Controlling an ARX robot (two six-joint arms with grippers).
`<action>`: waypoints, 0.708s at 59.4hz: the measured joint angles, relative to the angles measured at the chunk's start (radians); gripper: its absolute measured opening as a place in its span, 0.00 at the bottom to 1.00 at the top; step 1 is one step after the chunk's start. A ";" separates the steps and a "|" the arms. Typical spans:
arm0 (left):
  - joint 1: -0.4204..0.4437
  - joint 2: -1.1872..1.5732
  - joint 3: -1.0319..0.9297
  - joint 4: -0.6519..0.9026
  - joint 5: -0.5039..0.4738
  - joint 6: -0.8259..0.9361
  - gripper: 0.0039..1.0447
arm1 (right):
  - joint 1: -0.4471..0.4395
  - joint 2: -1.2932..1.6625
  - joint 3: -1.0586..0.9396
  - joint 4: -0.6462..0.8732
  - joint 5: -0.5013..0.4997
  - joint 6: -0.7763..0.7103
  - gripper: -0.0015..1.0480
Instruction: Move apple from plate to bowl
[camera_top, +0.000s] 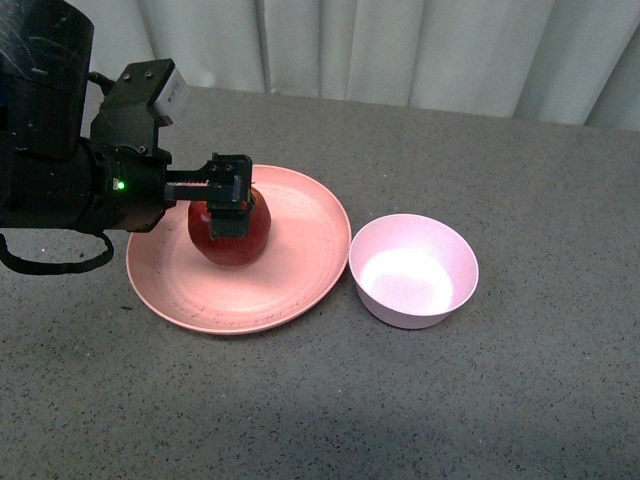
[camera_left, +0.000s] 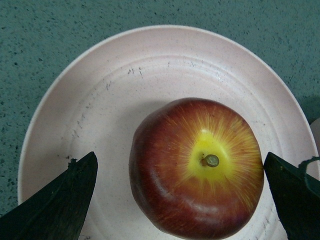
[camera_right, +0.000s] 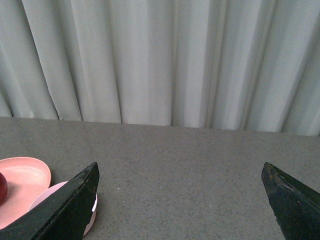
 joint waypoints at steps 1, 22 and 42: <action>-0.001 0.001 0.000 0.000 0.002 0.000 0.94 | 0.000 0.000 0.000 0.000 0.000 0.000 0.91; -0.009 0.035 0.024 -0.008 0.004 0.011 0.87 | 0.000 0.000 0.000 0.000 0.000 0.000 0.91; -0.023 0.029 0.020 -0.008 0.008 0.014 0.67 | 0.000 0.000 0.000 0.000 0.000 0.000 0.91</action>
